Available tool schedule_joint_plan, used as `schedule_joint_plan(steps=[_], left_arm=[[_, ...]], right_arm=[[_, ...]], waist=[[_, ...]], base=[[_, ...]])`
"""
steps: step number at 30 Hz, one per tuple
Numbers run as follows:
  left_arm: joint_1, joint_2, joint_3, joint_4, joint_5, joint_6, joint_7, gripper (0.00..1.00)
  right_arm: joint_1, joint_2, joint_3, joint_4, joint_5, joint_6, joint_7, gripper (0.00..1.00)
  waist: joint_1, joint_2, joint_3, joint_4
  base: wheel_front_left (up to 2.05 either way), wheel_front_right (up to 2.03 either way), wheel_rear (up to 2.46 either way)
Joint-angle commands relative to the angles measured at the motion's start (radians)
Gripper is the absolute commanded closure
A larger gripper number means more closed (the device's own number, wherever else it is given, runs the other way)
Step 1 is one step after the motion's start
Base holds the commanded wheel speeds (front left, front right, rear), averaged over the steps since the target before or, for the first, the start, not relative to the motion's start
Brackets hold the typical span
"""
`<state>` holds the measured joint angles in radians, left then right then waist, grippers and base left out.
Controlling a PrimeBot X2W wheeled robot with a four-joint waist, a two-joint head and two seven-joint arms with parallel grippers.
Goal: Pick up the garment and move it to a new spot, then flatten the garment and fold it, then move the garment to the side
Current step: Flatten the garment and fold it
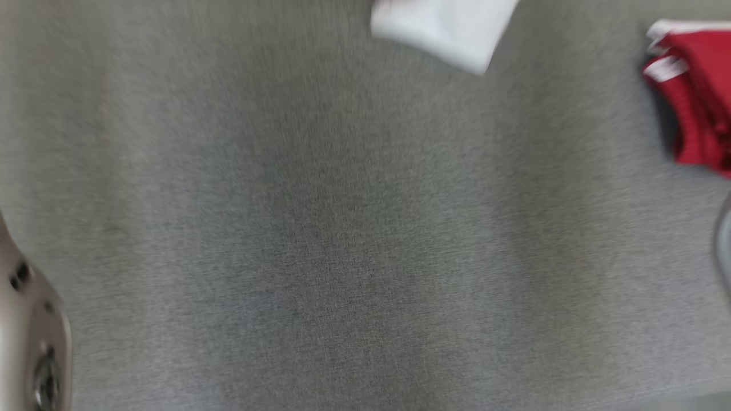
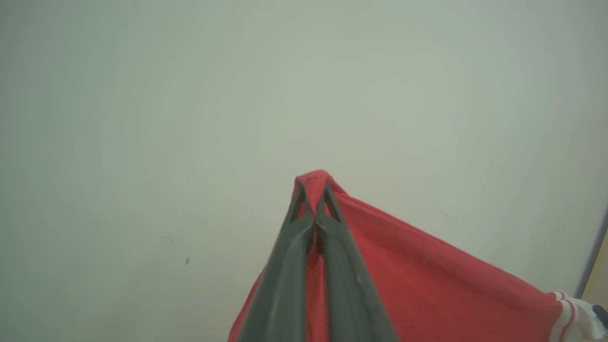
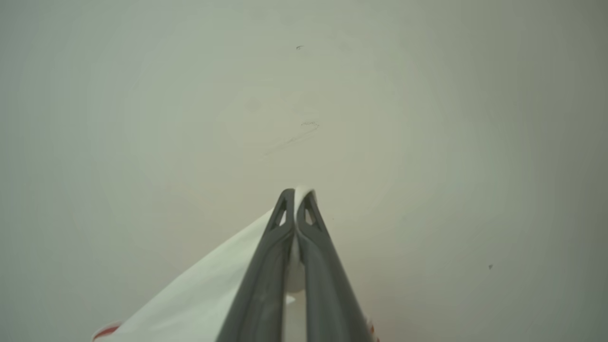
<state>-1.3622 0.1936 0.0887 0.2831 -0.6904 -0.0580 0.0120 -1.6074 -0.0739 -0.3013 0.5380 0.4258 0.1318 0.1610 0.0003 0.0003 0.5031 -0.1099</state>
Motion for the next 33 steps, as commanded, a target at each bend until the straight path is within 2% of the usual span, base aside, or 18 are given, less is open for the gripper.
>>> schedule_joint_plan(steps=[1,2,6,10,16,23,26,30,33], left_arm=[[-0.050,-0.006,0.010,0.010,-0.001,0.001,-0.033,1.00],[-0.109,-0.012,0.008,0.030,0.006,-0.012,-0.086,1.00],[-0.209,-0.012,-0.005,0.053,0.013,-0.039,-0.175,1.00],[-0.204,0.007,-0.044,0.089,0.041,-0.061,-0.230,1.00],[-0.067,0.027,-0.059,0.159,0.029,-0.073,-0.271,1.00],[0.171,0.070,-0.135,0.124,-0.009,-0.071,-0.277,1.00],[0.298,0.063,-0.166,0.105,-0.028,-0.071,-0.276,1.00],[0.466,0.065,-0.164,0.106,-0.059,-0.071,-0.276,1.00],[0.581,0.073,-0.170,0.139,-0.080,-0.071,-0.277,1.00]], right_arm=[[-0.053,0.001,-0.021,0.003,-0.008,-0.003,-0.051,1.00],[-0.125,0.012,-0.034,0.016,-0.011,-0.003,-0.151,1.00],[-0.215,0.017,0.000,0.010,0.013,-0.003,-0.304,1.00],[-0.182,-0.024,0.076,0.036,-0.001,-0.003,-0.352,1.00],[-0.048,-0.077,0.190,0.053,0.062,-0.003,-0.372,1.00],[0.231,-0.158,0.329,-0.035,0.173,-0.003,-0.306,1.00],[0.385,-0.179,0.344,-0.092,0.203,-0.003,-0.252,1.00],[0.600,-0.165,0.327,-0.159,0.215,-0.003,-0.119,1.00],[0.746,-0.177,0.331,-0.220,0.160,-0.003,-0.012,1.00]], waist=[[-0.0003,-0.0003,0.187,0.005],[-0.0003,-0.0003,0.208,0.006],[-0.0003,-0.0003,0.239,0.009],[-0.0003,-0.0003,0.272,0.014],[-0.0003,-0.0003,0.281,0.023],[-0.0003,-0.0003,0.182,0.030],[-0.0003,-0.0003,0.112,0.028],[-0.0003,-0.0003,0.012,0.013],[-0.0003,-0.0003,-0.060,-0.005]], base=[[0.00,0.00,0.00],[0.00,0.00,0.00],[0.00,0.00,0.00],[0.00,0.00,0.00],[0.00,0.00,0.00],[0.00,0.00,0.00],[0.00,0.00,0.00],[0.00,0.00,0.00],[0.00,0.00,0.00]])
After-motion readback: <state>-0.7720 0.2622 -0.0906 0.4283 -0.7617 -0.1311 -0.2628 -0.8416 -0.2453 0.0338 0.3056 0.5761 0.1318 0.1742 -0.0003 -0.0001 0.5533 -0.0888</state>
